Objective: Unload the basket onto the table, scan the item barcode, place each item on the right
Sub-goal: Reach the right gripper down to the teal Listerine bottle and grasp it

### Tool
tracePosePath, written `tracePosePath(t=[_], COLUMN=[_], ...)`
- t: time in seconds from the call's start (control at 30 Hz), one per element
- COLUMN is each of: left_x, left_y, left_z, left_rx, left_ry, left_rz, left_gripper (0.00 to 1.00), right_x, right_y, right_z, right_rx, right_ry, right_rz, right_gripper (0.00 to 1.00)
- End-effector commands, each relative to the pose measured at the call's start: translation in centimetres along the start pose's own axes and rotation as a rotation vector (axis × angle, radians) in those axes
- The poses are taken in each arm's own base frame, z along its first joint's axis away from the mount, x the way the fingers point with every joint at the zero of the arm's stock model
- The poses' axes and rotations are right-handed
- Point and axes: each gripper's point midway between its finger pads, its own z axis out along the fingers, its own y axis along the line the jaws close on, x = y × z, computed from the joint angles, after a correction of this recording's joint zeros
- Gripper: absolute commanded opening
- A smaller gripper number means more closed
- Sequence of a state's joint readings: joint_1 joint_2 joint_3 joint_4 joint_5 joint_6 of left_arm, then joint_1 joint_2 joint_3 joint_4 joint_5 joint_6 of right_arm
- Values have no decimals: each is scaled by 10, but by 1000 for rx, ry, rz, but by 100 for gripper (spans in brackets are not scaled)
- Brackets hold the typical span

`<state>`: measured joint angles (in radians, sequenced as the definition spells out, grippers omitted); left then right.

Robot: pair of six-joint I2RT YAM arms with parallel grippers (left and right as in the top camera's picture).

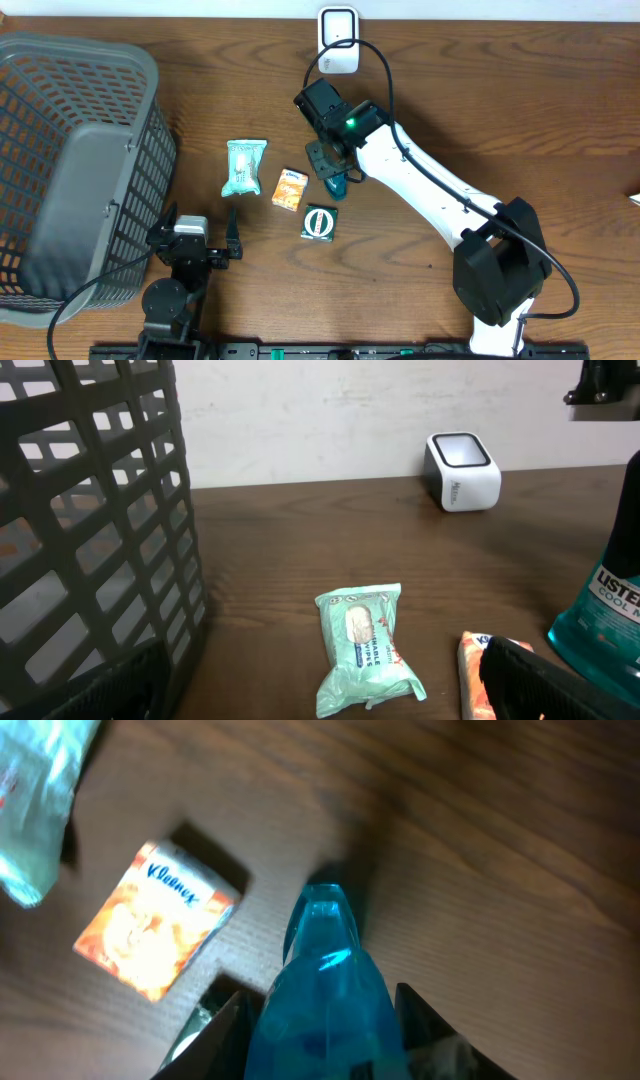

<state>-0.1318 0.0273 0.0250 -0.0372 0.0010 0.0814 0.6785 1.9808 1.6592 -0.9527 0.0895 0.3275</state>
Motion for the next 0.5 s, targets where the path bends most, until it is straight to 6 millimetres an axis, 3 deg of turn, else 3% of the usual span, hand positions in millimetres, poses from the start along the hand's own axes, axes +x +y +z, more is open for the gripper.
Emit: tracePosePath(t=[0.0,0.3,0.47], left_x=[18,18,18], left_y=[2,2,2], left_z=[1,1,1], left_rx=[-14,-14,-14], left_ry=[55,55,55], left_rz=[-2,-2,-2], left_gripper=[97,98,98], right_x=[-6,-15,-6], right_y=[-18,-41,-56], right_z=[-7,-37,-49], right_rx=[84,193,271], right_ry=[-45,-121,-135], right_rz=[173,510,714], right_gripper=[32,30,31])
